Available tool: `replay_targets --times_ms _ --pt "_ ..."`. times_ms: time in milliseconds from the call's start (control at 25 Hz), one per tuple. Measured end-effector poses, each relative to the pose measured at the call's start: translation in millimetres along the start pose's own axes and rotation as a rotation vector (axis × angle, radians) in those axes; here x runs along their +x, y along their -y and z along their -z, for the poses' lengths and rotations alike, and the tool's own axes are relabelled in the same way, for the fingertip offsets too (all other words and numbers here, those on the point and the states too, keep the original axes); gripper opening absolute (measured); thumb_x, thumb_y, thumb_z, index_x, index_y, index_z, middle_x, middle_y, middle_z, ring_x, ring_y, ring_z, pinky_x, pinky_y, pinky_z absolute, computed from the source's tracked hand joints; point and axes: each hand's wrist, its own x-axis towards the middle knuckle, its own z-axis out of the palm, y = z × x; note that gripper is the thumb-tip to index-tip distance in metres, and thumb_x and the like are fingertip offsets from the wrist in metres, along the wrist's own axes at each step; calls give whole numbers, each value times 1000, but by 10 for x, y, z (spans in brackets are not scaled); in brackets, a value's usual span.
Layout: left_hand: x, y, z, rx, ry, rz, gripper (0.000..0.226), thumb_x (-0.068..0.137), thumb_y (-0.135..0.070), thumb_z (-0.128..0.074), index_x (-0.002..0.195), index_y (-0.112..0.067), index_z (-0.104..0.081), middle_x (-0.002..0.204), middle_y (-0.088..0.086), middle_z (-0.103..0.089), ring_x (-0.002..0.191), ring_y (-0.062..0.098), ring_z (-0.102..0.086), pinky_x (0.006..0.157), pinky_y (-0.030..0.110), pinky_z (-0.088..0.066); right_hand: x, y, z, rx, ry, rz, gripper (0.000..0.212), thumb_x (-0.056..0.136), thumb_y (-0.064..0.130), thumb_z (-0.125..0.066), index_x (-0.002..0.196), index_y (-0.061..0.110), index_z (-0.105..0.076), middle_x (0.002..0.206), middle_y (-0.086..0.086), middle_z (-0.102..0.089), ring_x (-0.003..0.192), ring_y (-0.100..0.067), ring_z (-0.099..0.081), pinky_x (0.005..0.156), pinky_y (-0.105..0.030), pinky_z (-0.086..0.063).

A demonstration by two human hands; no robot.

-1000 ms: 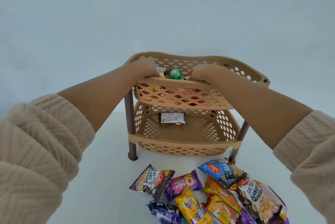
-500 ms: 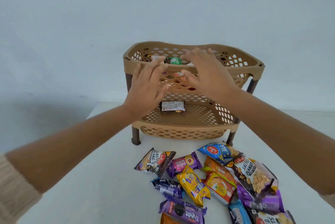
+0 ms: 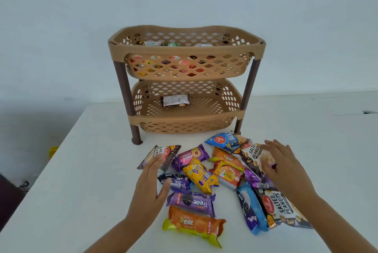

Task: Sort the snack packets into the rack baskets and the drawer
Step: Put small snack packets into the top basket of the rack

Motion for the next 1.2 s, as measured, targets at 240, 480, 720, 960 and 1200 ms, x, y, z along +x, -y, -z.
replay_targets --times_ms 240,480,720,960,1200 --pt "-458 -21 -193 -7 217 -14 50 84 -51 -42 125 -52 -14 136 -35 -8 127 -7 -20 101 23 -33 -715 -239 -261 24 71 -99 39 88 37 -50 123 21 -54 137 -1 -49 130 -22 -42 114 -39 -16" --pt "-665 82 -302 326 347 -199 68 76 -63 -53 136 -40 -29 148 -11 -16 139 9 -10 112 40 -19 -987 -347 -415 59 167 -141 70 83 63 -29 140 23 -35 148 3 -33 141 -20 -20 118 -41 -13" --pt "-678 -29 -276 505 393 -297 48 73 -70 -47 110 -39 -48 135 -3 -53 130 18 -31 109 30 -5 -920 -366 -414 -90 333 -183 112 46 96 -6 144 41 -13 157 7 -3 144 -23 3 114 -49 -16" --pt "-646 -71 -258 495 403 -266 45 73 -72 -43 97 -38 -60 129 -6 -58 126 16 -38 110 26 -2 -923 -281 -467 -74 103 -117 68 62 29 -83 125 23 -58 133 -19 -51 121 -51 -43 94 -65 -41" --pt "-586 -2 -171 534 298 -369 46 75 -68 -39 96 -34 -62 128 -6 -59 143 12 4 112 26 -4 -861 -323 -437 30 0 -128 62 57 2 -83 115 16 -66 109 -18 -63 100 -45 -55 87 -57 -44"
